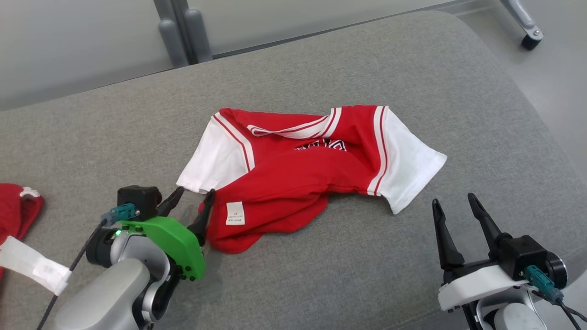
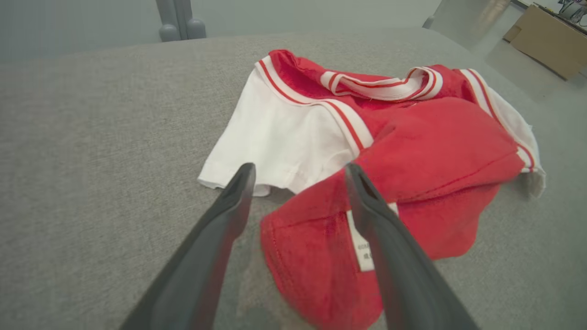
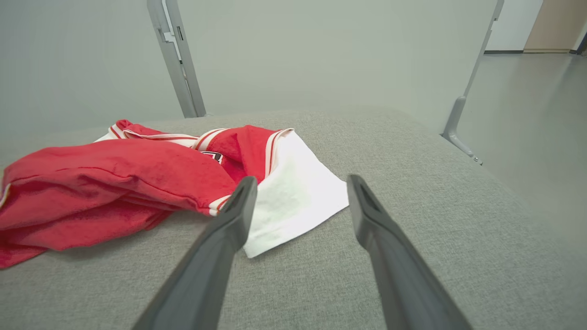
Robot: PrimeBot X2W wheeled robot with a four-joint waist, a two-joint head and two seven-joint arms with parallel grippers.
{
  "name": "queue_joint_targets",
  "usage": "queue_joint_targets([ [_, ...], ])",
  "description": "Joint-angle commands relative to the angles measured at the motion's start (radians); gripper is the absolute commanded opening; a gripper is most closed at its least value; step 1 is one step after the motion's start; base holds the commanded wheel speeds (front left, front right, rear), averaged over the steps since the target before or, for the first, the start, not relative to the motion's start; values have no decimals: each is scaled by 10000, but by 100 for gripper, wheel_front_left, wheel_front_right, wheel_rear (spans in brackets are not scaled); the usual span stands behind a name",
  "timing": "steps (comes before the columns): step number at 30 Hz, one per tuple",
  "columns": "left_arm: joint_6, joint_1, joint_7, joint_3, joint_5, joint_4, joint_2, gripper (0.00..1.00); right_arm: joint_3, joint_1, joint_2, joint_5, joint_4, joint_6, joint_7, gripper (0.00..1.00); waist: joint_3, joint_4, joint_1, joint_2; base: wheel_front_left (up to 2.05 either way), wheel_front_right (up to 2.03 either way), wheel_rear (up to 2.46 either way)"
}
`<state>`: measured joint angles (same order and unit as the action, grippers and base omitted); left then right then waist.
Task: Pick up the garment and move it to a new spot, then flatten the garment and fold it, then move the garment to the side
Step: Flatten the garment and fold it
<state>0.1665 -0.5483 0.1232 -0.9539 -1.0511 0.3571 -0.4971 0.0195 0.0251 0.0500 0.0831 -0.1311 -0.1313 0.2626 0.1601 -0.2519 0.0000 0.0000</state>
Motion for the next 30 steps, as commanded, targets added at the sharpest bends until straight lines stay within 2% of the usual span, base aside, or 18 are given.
queue_joint_targets([
  [1, -86, 130, -57, 42, -56, 78, -86, 100, 30, 54, 13, -114, 22, 10, 35, 100, 66, 182, 0, 0, 0, 0, 0],
  [5, -522, 119, -479, -30, -367, 518, -240, 100, 129, 199, 16, -118, -29, 10, 35, 100, 114, 190, 0, 0, 0, 0, 0],
  [10, -1198, 172, -799, 7, -858, 733, -78, 100, 162, 229, 16, -134, -43, 10, 35, 100, 147, 104, 0, 0, 0, 0, 0],
  [18, -1861, 299, -1280, -215, -1184, 1070, 108, 100, 113, 98, 15, -94, -74, 10, 35, 100, 161, -105, 0, 0, 0, 0, 0],
  [19, -1953, 317, -1261, -211, -1249, 1099, 152, 49, 104, 87, 16, -87, -72, 10, 35, 100, 154, -127, 0, 0, 0, 0, 0],
  [20, -2007, 352, -1218, -163, -1316, 1143, 190, 14, 102, 78, 15, -84, -76, 10, 35, 100, 138, -148, 0, 0, 0, 0, 0],
  [21, -2029, 363, -1168, -116, -1366, 1169, 205, 0, 93, 66, 15, -85, -83, 10, 35, 100, 125, -165, 0, 0, 0, 0, 0],
  [24, -1933, 179, -913, 15, -1251, 1155, 117, 0, 46, 41, 15, -77, -75, 10, 35, 100, 103, -170, 0, 0, 0, 0, 0],
  [30, -1055, -366, 44, 433, -487, 299, -489, 0, -123, -86, 16, -58, -34, 10, 35, 100, 2, 3, 0, 0, 0, 0, 0],
])
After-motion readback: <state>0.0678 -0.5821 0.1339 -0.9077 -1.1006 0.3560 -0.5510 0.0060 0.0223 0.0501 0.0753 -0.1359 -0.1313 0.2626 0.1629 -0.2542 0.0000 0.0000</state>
